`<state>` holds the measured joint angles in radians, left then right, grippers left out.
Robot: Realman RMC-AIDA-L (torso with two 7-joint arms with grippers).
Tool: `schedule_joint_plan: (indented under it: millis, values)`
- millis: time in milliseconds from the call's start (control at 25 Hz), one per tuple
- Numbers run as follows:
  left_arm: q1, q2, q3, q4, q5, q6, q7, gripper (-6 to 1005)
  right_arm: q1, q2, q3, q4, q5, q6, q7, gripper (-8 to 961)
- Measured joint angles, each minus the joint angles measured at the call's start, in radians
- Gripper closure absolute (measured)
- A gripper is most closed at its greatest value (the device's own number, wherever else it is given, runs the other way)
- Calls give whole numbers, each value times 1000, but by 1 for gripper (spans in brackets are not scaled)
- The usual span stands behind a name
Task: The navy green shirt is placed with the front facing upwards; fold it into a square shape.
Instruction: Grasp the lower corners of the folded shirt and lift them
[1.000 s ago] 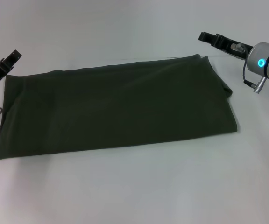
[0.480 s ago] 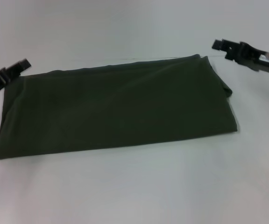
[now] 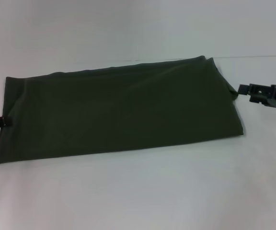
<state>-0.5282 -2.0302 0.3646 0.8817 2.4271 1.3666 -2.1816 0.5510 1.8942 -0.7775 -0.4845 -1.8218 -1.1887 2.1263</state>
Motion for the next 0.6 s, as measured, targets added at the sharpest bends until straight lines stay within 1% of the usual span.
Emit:
schedule_joint_plan:
  millis: [120, 320, 600]
  values:
    - [-7, 3, 8, 6, 37, 0, 10, 409, -16, 2, 2, -9, -4, -7, -5, 224]
    - [-9, -2, 54, 5, 79, -34, 34, 379, -20, 8, -4, -9, -18, -5, -13, 224]
    - [0, -4, 44, 6, 104, -27, 41, 338, -18, 10, -5, -10, -34, -3, -13, 225]
